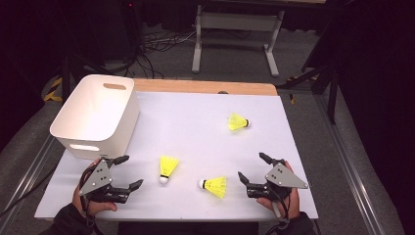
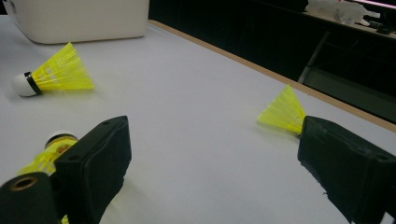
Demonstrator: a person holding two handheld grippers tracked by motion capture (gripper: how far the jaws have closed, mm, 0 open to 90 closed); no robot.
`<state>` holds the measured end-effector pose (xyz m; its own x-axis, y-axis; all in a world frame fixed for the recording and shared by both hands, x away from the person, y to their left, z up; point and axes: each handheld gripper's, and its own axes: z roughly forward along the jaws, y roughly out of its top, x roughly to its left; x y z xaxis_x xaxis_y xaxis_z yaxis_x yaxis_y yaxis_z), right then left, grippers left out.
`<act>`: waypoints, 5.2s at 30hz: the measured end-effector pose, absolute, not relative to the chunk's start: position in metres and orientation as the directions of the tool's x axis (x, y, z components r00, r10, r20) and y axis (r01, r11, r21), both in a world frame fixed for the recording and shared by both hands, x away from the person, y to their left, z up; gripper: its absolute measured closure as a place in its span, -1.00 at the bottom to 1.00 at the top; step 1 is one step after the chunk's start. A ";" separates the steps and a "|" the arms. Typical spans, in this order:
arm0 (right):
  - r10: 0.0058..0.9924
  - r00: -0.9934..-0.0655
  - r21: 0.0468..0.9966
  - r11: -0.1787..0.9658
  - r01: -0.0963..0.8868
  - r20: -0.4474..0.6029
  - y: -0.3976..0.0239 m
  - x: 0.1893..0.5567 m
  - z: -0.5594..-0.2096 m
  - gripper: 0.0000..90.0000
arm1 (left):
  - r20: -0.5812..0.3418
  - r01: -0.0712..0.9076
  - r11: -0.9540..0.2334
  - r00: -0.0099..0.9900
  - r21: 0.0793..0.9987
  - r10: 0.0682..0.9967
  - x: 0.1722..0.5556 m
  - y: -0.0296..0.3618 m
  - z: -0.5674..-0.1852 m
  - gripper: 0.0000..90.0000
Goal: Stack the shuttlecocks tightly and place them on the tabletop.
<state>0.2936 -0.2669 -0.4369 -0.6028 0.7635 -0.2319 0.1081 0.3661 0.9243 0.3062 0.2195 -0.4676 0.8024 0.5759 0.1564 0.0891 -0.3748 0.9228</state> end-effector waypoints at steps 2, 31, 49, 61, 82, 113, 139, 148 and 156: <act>0.763 -0.605 0.924 0.367 0.112 -0.229 -0.267 0.293 -0.437 -0.77 | 0.158 0.092 -0.379 0.801 0.921 0.578 0.308 0.220 -0.467 -0.70; 0.749 -0.610 0.899 0.418 0.130 -0.259 -0.265 0.298 -0.445 -0.66 | 0.144 0.076 -0.454 0.891 0.888 0.431 0.344 0.161 -0.440 -0.46; 0.742 -0.618 0.886 0.439 0.151 -0.262 -0.264 0.300 -0.449 -0.68 | 0.007 0.196 -0.519 0.932 0.832 0.363 0.382 0.138 -0.455 0.19; 0.730 -0.631 0.877 0.453 0.160 -0.262 -0.263 0.301 -0.451 -0.68 | 0.012 0.197 -0.532 0.931 0.823 0.364 0.388 0.136 -0.459 0.68; 0.725 -0.635 0.869 0.467 0.168 -0.267 -0.261 0.301 -0.454 -0.67 | 0.191 0.122 -0.585 0.875 0.802 0.444 0.415 0.127 -0.429 0.93; 0.711 -0.645 0.854 0.492 0.169 -0.281 -0.258 0.303 -0.457 -0.68 | 0.285 0.111 -0.649 0.834 0.752 0.473 0.455 0.106 -0.429 0.92; 0.707 -0.645 0.842 0.510 0.177 -0.292 -0.257 0.303 -0.459 -0.68 | 0.332 0.104 -0.649 0.792 0.753 0.512 0.479 0.110 -0.427 0.88; 0.699 -0.651 0.837 0.519 0.175 -0.298 -0.256 0.303 -0.460 -0.69 | 0.332 0.083 -0.662 0.814 0.745 0.477 0.477 0.102 -0.428 0.86; 0.693 -0.656 0.833 0.525 0.176 -0.299 -0.255 0.303 -0.460 -0.69 | 0.333 0.042 -0.664 0.841 0.746 0.427 0.466 0.091 -0.424 0.81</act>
<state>0.3026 -0.2553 -0.4605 -0.6558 0.6934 -0.2986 0.1761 0.5250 0.8327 0.4663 0.0913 -0.4240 0.8409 0.4269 0.3327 0.0420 -0.6644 0.7462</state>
